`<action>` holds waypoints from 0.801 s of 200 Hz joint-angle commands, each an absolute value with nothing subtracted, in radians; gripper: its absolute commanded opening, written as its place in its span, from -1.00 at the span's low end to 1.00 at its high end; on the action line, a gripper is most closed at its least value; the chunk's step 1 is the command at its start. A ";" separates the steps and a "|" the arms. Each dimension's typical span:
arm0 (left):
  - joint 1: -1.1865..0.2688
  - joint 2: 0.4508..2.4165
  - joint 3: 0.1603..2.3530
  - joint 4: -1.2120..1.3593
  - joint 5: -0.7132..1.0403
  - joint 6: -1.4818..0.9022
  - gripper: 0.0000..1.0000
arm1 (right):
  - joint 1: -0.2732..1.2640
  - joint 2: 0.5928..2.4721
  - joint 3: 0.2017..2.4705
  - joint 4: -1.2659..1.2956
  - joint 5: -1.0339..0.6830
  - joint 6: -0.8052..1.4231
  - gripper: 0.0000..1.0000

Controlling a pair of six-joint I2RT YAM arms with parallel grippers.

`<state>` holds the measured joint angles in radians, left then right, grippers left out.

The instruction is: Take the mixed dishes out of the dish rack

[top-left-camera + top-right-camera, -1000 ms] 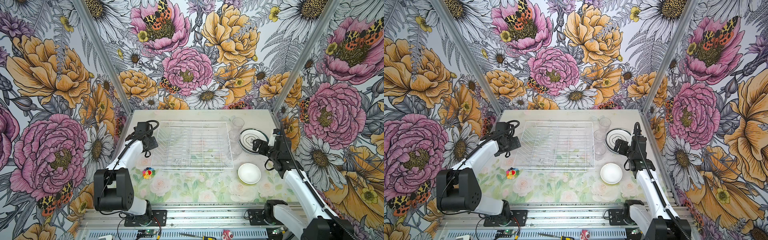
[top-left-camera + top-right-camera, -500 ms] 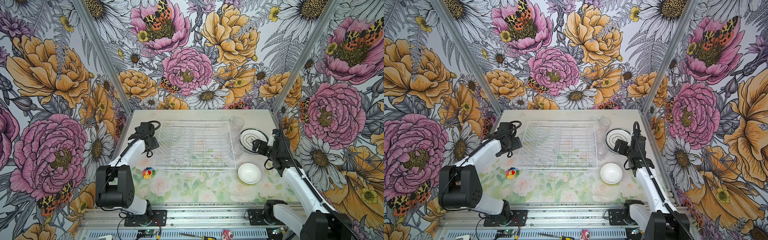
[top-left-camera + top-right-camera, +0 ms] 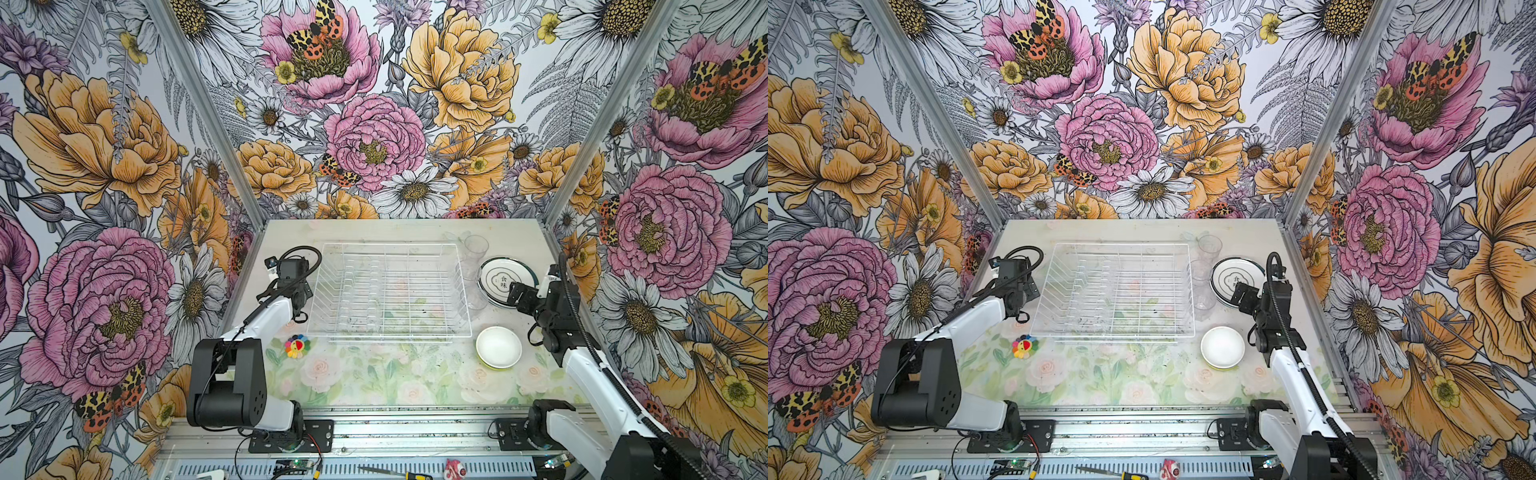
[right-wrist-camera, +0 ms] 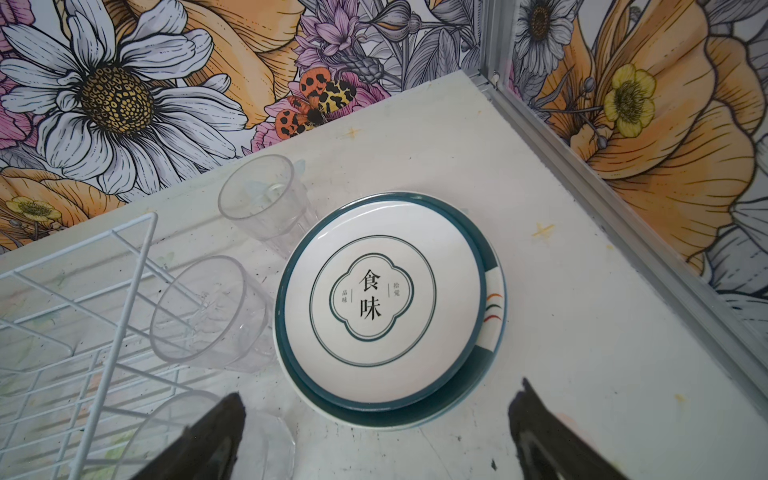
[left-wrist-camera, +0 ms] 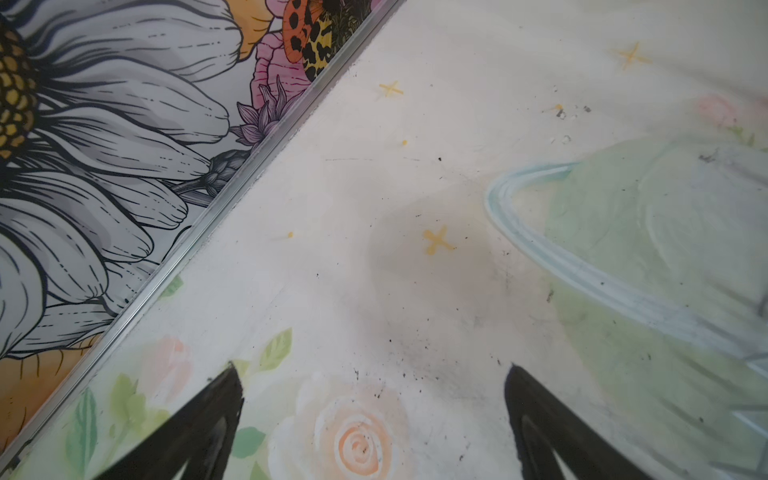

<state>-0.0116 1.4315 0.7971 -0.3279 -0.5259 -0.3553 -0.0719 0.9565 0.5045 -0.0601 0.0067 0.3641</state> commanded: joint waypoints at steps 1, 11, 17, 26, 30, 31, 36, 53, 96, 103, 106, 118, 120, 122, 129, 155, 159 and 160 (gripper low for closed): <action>-0.003 1.401 0.749 -0.169 -0.503 -0.282 0.97 | -0.078 0.942 0.471 0.089 0.020 0.334 0.99; -0.002 1.398 0.729 -0.133 -0.496 -0.253 0.97 | -0.077 0.946 0.453 0.127 0.026 0.324 0.99; -0.001 1.397 0.719 -0.112 -0.493 -0.235 0.97 | -0.077 0.949 0.443 0.150 0.034 0.323 0.99; 0.002 1.397 0.705 -0.088 -0.495 -0.220 0.97 | -0.077 0.954 0.423 0.189 0.045 0.316 0.99; 0.007 1.397 0.698 -0.081 -0.495 -0.218 0.97 | -0.078 0.957 0.415 0.209 0.048 0.314 0.99; 0.009 1.397 0.697 -0.080 -0.494 -0.216 0.97 | -0.077 0.959 0.412 0.215 0.049 0.312 0.99; 0.019 1.397 0.691 -0.070 -0.489 -0.216 0.97 | -0.077 0.965 0.401 0.239 0.055 0.309 0.99; 0.048 1.389 0.663 -0.022 -0.445 -0.209 0.97 | -0.076 0.994 0.380 0.299 0.067 0.302 0.99; 0.071 1.351 0.586 0.141 -0.401 -0.184 0.97 | -0.076 1.082 0.363 0.419 0.089 0.282 0.99; 0.072 1.353 0.580 0.159 -0.398 -0.179 0.97 | -0.075 1.102 0.366 0.430 0.092 0.278 0.99; 0.071 1.354 0.579 0.167 -0.397 -0.177 0.97 | -0.075 1.110 0.369 0.436 0.091 0.276 0.99; 0.072 1.363 0.577 0.194 -0.395 -0.178 0.97 | -0.075 1.146 0.377 0.452 0.092 0.271 0.99; 0.073 1.365 0.577 0.198 -0.392 -0.178 0.97 | -0.076 1.151 0.378 0.456 0.092 0.271 0.99; 0.073 1.367 0.577 0.203 -0.391 -0.177 0.97 | -0.076 1.157 0.378 0.462 0.092 0.270 0.99; 0.074 1.376 0.577 0.219 -0.380 -0.177 0.97 | -0.075 1.176 0.377 0.482 0.094 0.270 0.99; 0.076 1.412 0.586 0.257 -0.374 -0.168 0.97 | -0.075 1.261 0.387 0.544 0.103 0.269 0.99; 0.075 1.416 0.590 0.255 -0.374 -0.167 0.97 | -0.076 1.274 0.391 0.551 0.104 0.269 0.99; 0.076 1.417 0.591 0.256 -0.375 -0.166 0.97 | -0.076 1.278 0.392 0.552 0.104 0.270 0.99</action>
<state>0.0677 1.3861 0.5831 0.1776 -0.4042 -0.1932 -0.0719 1.2213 0.3691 0.4484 0.0818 0.2855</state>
